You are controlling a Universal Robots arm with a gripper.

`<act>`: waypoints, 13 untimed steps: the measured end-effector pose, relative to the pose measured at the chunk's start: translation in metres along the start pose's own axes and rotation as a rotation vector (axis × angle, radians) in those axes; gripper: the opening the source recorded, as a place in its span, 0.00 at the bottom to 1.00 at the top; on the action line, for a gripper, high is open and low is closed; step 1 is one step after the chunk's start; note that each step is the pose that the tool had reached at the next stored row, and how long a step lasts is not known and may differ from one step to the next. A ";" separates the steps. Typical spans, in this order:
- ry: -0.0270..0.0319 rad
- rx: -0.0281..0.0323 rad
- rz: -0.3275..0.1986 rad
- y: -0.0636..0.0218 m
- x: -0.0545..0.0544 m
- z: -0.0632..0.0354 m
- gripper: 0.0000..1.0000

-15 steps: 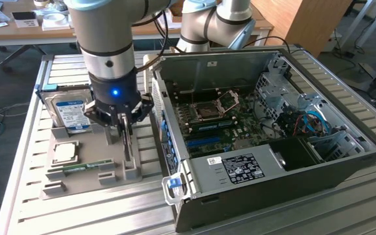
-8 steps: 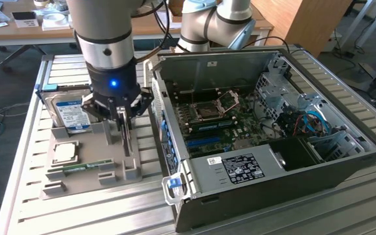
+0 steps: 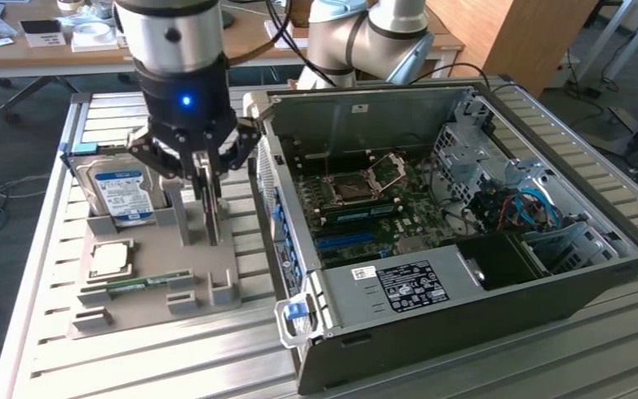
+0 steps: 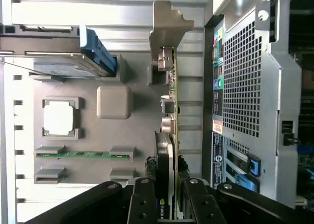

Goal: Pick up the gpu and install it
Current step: 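Pick up the gpu and move the gpu toward the slot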

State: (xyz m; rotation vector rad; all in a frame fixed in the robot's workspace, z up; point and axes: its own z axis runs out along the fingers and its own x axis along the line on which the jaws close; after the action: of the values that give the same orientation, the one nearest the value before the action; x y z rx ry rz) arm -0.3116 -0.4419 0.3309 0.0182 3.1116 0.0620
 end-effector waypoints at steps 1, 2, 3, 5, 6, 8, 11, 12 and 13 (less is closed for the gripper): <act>0.0001 0.0000 0.000 0.0004 0.000 -0.0093 0.27; 0.0000 0.0000 0.000 0.0007 0.000 -0.0165 0.27; 0.0000 0.0001 0.000 0.0009 -0.001 -0.0232 0.27; 0.0001 0.0000 0.000 0.0013 -0.001 -0.0322 0.27; 0.0000 0.0000 0.000 0.0015 -0.001 -0.0366 0.27; 0.0000 0.0001 0.000 0.0018 -0.001 -0.0456 0.27; 0.0002 0.0007 -0.002 0.0024 -0.002 -0.0595 0.27; 0.0002 0.0007 -0.003 0.0026 -0.002 -0.0640 0.27; 0.0001 0.0008 -0.003 0.0027 -0.002 -0.0684 0.27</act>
State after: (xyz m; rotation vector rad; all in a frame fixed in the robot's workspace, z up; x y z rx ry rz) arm -0.3116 -0.4420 0.3994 0.0131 3.1117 0.0606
